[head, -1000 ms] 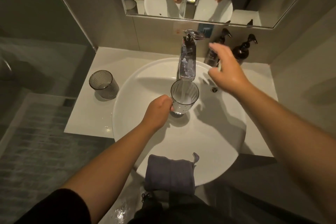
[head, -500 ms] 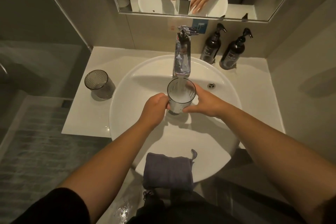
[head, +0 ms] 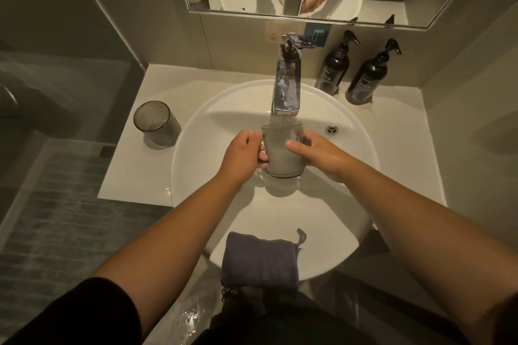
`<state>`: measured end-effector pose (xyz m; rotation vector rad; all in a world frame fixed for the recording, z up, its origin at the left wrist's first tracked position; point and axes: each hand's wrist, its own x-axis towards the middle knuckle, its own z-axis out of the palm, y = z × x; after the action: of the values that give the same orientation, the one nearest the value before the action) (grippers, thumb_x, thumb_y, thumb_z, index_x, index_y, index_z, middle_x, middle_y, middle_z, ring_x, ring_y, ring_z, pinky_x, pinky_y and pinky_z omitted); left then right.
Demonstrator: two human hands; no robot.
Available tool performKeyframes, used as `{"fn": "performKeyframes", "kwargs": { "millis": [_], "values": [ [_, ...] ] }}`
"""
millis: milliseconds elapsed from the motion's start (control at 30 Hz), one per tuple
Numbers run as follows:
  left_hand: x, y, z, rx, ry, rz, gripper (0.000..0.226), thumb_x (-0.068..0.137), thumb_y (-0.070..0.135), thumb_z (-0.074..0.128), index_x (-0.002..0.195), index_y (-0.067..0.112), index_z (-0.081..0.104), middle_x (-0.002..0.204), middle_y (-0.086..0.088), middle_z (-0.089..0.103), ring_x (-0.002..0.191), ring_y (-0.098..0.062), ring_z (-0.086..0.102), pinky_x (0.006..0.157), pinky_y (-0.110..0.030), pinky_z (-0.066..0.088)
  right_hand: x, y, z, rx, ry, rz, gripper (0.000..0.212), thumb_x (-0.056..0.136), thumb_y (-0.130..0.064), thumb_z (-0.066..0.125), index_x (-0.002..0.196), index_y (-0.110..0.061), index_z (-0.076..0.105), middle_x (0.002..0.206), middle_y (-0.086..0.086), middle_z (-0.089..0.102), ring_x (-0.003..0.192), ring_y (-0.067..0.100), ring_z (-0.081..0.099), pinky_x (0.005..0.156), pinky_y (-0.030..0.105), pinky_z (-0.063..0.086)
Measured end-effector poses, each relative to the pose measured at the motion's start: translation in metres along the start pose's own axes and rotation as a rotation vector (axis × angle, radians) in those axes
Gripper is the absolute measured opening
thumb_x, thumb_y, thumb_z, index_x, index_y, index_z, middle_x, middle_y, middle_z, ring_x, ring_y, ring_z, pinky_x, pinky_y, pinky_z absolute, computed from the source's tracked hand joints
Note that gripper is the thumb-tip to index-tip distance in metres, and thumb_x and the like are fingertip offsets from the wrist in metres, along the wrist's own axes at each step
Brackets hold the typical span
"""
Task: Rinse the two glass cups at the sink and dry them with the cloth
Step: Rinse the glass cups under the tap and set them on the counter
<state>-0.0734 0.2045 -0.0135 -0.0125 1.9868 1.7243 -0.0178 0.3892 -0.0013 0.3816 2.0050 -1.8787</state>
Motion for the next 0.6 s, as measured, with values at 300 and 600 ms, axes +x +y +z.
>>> {"fn": "performKeyframes", "kwargs": {
  "millis": [300, 600],
  "values": [
    [0.006, -0.006, 0.000, -0.098, -0.037, -0.074, 0.027, 0.104, 0.022, 0.040, 0.080, 0.014, 0.051, 0.064, 0.002, 0.052, 0.052, -0.012, 0.050, 0.055, -0.024, 0.054, 0.005, 0.010, 0.003, 0.157, 0.008, 0.088, 0.065, 0.081, -0.040, 0.067, 0.133, -0.007, 0.048, 0.131, 0.015, 0.059, 0.117, 0.026, 0.061, 0.097, 0.045, 0.050],
    [0.013, -0.011, -0.007, -0.131, -0.021, -0.193, 0.032, 0.105, 0.019, 0.036, 0.103, 0.012, 0.067, 0.078, -0.001, 0.057, 0.057, -0.007, 0.059, 0.059, -0.026, 0.058, 0.010, 0.025, 0.008, 0.126, 0.000, 0.126, 0.085, 0.068, -0.034, 0.085, 0.136, -0.018, 0.035, 0.130, 0.005, 0.057, 0.115, 0.019, 0.060, 0.088, 0.033, 0.054]
  ]
}}
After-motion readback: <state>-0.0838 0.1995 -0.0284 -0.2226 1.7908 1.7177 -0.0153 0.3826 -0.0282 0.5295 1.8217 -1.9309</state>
